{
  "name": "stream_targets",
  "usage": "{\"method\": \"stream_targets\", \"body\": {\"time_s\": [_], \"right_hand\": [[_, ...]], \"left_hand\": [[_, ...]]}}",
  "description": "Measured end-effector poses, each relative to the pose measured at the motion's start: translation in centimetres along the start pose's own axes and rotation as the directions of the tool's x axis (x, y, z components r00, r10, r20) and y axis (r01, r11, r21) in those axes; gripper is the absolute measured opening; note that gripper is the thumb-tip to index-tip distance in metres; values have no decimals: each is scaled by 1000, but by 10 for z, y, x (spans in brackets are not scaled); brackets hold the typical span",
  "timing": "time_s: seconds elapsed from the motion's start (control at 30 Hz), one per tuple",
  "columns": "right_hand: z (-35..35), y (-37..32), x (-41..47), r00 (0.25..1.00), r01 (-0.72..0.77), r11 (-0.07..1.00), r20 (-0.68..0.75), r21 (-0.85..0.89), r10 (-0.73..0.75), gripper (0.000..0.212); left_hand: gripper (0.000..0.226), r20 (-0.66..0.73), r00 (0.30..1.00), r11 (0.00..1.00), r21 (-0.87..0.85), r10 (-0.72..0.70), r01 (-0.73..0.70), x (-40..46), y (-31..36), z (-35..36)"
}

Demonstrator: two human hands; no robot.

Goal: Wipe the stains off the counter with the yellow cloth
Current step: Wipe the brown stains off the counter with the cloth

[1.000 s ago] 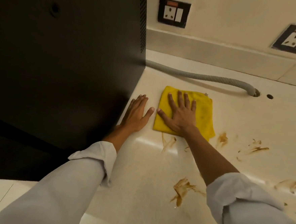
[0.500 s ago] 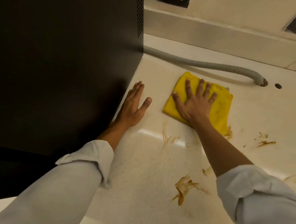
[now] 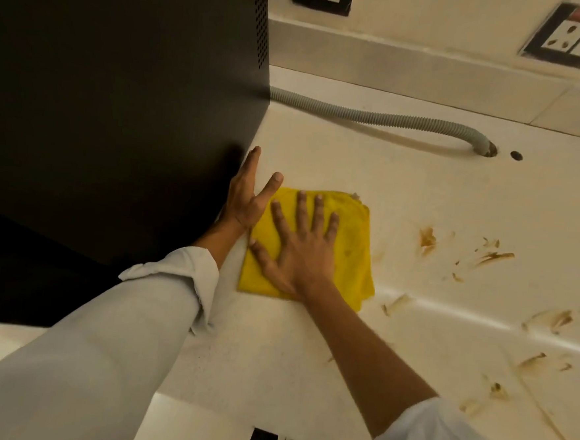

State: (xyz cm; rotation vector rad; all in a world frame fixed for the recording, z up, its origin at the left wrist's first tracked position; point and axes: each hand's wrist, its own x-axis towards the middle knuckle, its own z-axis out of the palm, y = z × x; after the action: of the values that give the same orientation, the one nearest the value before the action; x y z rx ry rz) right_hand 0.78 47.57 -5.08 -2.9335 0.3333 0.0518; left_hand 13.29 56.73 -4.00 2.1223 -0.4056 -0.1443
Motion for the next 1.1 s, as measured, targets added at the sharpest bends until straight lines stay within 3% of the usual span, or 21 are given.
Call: {"method": "stream_targets", "body": {"time_s": [0.13,0.27,0.6,0.87,1.1], "right_hand": [[0,11,-67,1000,13,1000,18,11,-13,81],[-7,51,-86,997,-71,997,-7,19,71,77],[-13,100,25,973,-219,976,-77,13,220,70],[5,7,1,999,36,999,-34,-19,-36,71],[10,0,-65,993,116,993,-15,-8,-116,82]], "left_hand": [[84,108,994,997,77,10,-19,-6,-2,0],[83,172,985,985,169,-9,-20,-8,-2,-3],[78,182,976,973,176,117,-149,-63,-1,10],[71,81,985,976,146,152,-163,-88,3,-2],[75,108,981,961,207,163,-182,-116,7,5]]}}
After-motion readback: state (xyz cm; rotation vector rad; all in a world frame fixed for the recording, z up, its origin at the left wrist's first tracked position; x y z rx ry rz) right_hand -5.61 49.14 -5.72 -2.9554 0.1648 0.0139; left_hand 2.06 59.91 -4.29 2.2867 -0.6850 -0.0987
